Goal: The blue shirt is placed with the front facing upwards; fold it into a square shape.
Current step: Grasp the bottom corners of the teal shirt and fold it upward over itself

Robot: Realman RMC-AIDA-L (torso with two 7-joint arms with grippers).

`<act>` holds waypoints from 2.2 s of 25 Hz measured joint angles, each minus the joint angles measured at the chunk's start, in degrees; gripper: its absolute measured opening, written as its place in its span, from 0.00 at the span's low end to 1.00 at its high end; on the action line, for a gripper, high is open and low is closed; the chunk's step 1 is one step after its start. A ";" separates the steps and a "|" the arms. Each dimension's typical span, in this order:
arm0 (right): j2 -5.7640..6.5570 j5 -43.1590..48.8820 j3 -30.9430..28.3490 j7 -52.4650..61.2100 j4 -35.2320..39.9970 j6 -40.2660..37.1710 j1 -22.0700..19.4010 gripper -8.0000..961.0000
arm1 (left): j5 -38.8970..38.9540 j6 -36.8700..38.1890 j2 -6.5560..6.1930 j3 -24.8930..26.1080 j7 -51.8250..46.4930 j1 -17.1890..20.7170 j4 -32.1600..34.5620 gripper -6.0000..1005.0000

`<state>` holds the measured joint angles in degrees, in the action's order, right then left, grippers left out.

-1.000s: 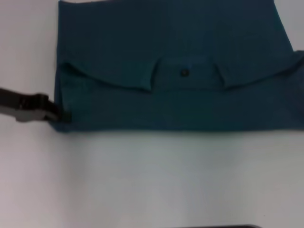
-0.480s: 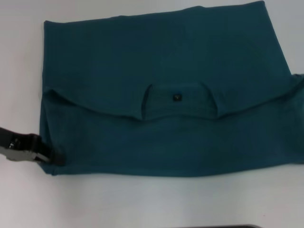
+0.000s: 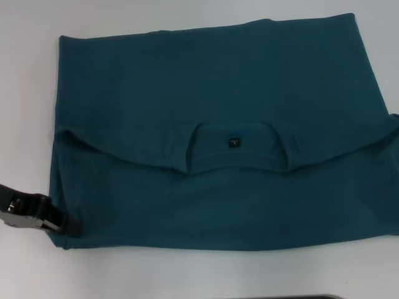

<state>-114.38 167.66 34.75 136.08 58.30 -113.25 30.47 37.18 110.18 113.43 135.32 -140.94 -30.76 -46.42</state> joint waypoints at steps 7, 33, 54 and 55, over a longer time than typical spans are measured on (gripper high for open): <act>-0.02 0.07 1.80 0.11 -0.53 -0.34 0.42 0.01 | -0.09 1.02 0.25 0.45 0.52 0.73 -0.50 0.02; 7.43 -19.14 -4.15 1.20 -5.28 7.24 6.27 0.01 | 2.55 -5.95 -5.01 7.28 -2.40 -8.71 2.52 0.02; 6.51 -22.57 4.20 11.60 -8.41 34.28 10.07 0.01 | -1.47 -35.81 -1.92 -0.60 -13.73 -19.15 7.92 0.02; 6.51 -22.57 4.20 11.60 -8.41 34.28 10.07 0.01 | -1.84 -36.64 -1.82 -0.61 -13.94 -19.51 8.11 0.02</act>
<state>-107.88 145.10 38.95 147.68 49.89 -78.97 40.55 35.33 73.54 111.61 134.72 -154.87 -50.27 -38.31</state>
